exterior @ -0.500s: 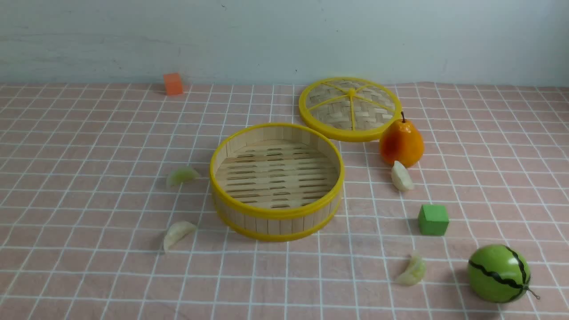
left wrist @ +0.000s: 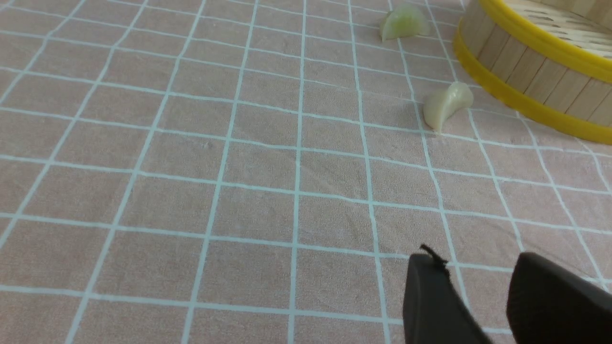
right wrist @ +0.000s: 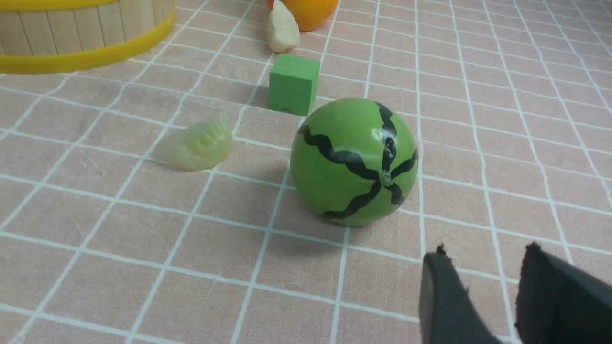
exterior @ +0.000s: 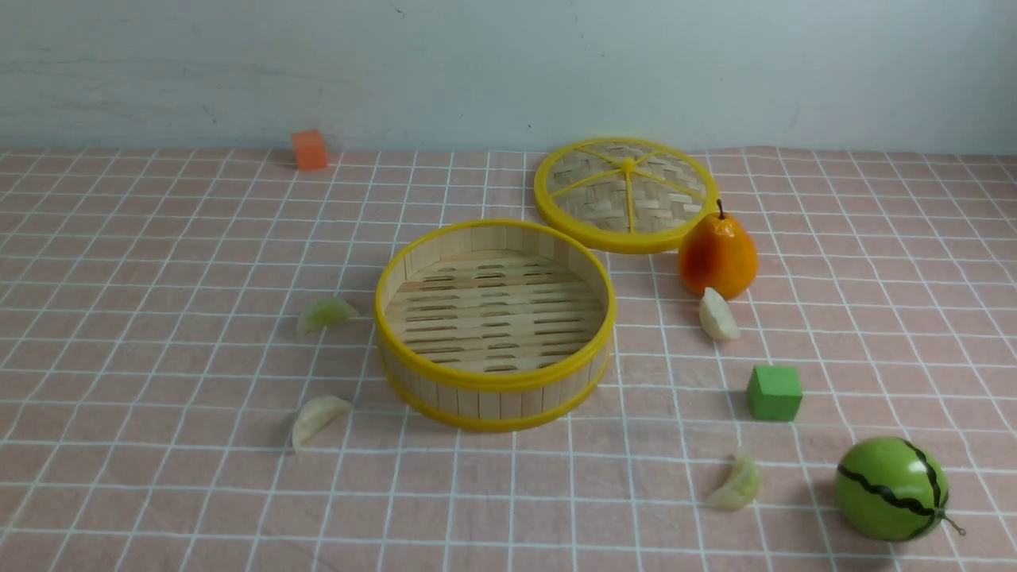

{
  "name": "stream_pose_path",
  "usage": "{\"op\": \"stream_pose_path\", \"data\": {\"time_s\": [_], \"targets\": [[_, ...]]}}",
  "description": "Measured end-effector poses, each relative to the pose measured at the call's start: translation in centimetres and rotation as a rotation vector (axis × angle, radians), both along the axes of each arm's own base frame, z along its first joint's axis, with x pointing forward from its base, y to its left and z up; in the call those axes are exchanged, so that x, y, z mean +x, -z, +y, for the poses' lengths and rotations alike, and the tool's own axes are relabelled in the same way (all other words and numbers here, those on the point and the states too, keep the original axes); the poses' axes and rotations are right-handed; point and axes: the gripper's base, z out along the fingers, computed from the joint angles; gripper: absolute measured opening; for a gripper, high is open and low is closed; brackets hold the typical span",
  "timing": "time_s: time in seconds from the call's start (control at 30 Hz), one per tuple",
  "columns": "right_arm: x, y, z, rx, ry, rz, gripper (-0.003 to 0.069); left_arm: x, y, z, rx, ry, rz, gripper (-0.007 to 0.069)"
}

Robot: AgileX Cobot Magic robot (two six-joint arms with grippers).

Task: Put the dumplings into the steamer on the table with the pink tablecloth.
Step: 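Reach for and grasp a dumpling on the table with the left gripper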

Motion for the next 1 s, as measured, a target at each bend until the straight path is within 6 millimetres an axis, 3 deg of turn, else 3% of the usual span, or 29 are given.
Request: {"op": "stream_pose_path", "data": {"time_s": [0.4, 0.5, 0.67, 0.83, 1.0], "targets": [[0.1, -0.1, -0.1, -0.037, 0.005, -0.018, 0.0239, 0.2, -0.6, 0.2, 0.065, 0.0, -0.074, 0.0237], [0.3, -0.4, -0.4, -0.107, 0.014, -0.082, 0.0239, 0.5, -1.9, 0.2, 0.054, -0.008, -0.22, 0.0237], [0.4, -3.7, -0.3, -0.182, 0.023, -0.457, 0.0239, 0.2, -5.3, 0.3, 0.023, -0.029, -0.595, 0.0237], [-1.0, -7.4, 0.0, -0.131, 0.017, -0.894, 0.0239, -0.8, -7.8, 0.4, -0.052, -0.04, -0.89, 0.0237], [-1.6, -8.2, 0.2, 0.023, -0.022, -0.997, 0.0239, -1.8, -9.1, 0.5, -0.267, -0.004, -1.041, 0.0232]]}}
